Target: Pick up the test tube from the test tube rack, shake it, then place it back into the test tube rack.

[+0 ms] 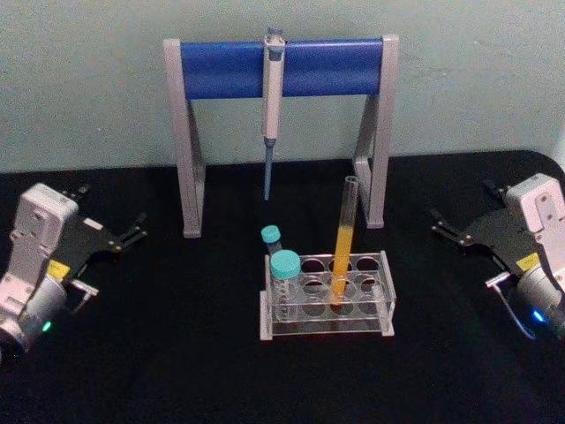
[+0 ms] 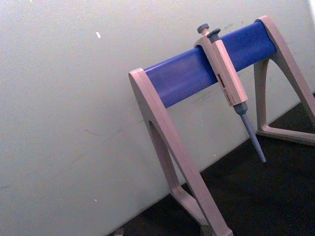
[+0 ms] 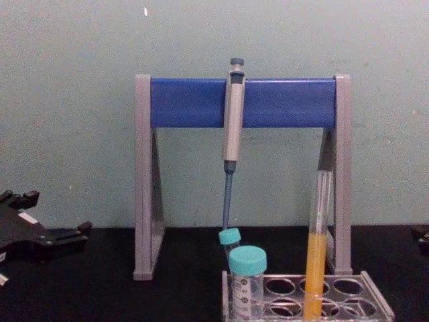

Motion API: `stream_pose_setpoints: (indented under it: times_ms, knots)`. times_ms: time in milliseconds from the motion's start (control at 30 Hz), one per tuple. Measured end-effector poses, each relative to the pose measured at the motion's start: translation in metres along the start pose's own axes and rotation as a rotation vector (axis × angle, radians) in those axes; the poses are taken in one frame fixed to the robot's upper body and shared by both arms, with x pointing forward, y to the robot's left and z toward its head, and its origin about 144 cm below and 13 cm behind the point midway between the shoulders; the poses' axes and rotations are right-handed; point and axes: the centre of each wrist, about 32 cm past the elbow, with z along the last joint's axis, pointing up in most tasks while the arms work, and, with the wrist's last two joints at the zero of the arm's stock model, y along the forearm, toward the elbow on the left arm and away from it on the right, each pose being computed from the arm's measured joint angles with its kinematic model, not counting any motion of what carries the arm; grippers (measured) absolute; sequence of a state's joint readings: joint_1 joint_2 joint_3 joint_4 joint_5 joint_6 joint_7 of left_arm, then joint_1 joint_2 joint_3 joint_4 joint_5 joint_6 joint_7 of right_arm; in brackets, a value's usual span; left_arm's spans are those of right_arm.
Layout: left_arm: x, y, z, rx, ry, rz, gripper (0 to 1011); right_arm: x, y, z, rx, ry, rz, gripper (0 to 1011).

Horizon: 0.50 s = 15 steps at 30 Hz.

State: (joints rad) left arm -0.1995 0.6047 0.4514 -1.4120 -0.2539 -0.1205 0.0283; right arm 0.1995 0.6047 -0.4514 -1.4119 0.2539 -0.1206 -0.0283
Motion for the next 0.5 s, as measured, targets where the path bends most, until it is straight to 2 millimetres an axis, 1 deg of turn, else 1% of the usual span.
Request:
stream_pose_setpoints:
  times_ms: [500]
  knots:
    - [0.0, 0.0, 0.0, 0.0, 0.0, 0.0, 1001, 0.0, 0.0, 0.0, 0.0, 0.0, 0.0, 1000]
